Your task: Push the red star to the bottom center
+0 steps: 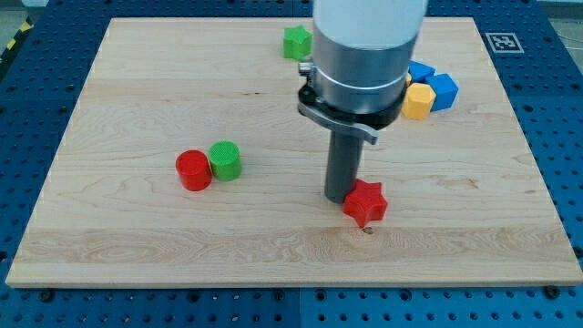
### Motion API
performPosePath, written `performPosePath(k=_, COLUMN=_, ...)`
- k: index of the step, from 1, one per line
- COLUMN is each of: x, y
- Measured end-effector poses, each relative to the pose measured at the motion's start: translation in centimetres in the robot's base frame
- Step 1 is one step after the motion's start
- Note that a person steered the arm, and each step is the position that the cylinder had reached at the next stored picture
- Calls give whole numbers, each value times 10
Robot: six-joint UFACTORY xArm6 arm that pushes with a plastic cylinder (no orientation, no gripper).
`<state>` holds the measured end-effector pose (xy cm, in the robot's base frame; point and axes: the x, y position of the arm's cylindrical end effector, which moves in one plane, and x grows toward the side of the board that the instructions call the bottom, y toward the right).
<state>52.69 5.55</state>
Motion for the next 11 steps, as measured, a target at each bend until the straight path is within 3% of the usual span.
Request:
performPosePath(k=2, x=-20, y=3)
performPosePath(k=4, x=-25, y=42)
performPosePath(k=11, x=14, y=53)
